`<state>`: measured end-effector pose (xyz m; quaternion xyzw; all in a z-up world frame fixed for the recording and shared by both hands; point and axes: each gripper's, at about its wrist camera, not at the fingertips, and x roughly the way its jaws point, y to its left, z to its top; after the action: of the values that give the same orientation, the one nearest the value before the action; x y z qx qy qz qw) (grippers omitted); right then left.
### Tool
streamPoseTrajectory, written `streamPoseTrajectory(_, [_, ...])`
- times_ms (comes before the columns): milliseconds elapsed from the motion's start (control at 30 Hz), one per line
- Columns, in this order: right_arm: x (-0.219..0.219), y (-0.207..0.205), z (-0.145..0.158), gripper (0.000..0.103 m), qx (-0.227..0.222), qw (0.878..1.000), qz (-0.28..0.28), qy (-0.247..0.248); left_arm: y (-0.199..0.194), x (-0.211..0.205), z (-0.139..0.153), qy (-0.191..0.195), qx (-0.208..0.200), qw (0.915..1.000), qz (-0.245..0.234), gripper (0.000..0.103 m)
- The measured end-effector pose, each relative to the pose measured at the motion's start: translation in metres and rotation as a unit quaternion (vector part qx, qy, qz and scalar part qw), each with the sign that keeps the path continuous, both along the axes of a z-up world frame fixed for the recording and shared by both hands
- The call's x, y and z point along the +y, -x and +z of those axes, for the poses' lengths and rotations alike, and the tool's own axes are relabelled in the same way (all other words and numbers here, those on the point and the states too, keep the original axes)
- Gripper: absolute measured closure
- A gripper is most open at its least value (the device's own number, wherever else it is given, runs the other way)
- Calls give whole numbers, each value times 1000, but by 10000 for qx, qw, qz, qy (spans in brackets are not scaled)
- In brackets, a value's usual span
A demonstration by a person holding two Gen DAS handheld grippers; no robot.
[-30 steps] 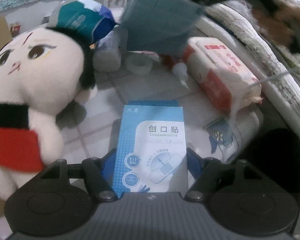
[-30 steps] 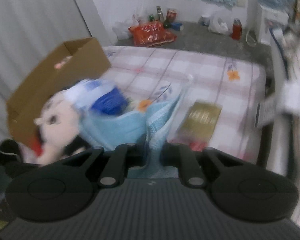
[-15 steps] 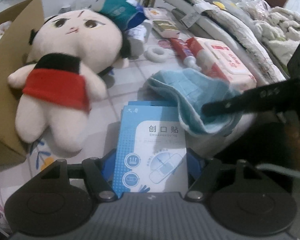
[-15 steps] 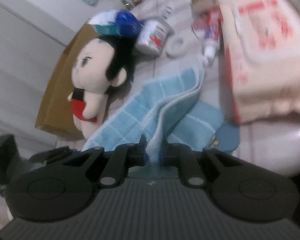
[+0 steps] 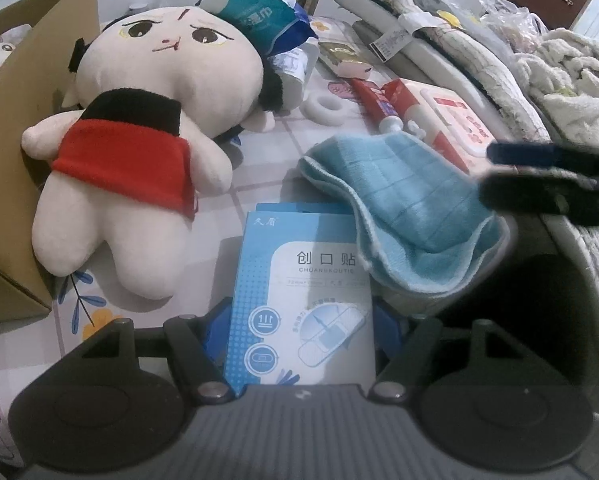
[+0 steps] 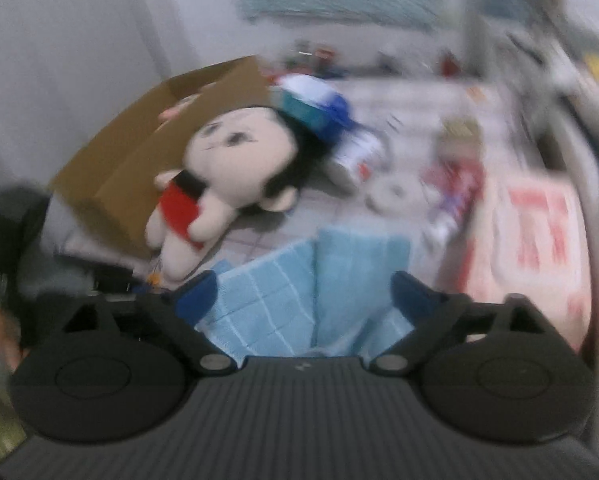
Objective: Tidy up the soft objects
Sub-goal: 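Lift the towel with the right gripper while the left gripper holds the bandage box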
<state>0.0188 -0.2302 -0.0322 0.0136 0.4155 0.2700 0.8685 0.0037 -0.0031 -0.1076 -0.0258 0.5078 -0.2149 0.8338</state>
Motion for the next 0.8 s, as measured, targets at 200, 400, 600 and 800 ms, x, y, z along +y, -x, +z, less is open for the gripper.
streamPoseTrajectory(200, [37, -21, -25, 1, 16, 9854, 1399, 967, -4, 2, 0, -5, 19, 10000, 0, 31])
streamPoseTrajectory(400, [39, -50, -75, 1, 624, 9757, 1407, 1561, -5, 1, 0, -56, 41, 10000, -5, 31])
streamPoseTrajectory(600, [24, -54, -84, 1, 810, 9830, 1036, 1282, -8, 4, 0, -56, 83, 9999, 29, 31])
streamPoseTrajectory(800, [29, -56, -87, 1, 813, 9848, 688, 1374, -8, 6, -1, -90, 55, 9999, 52, 31])
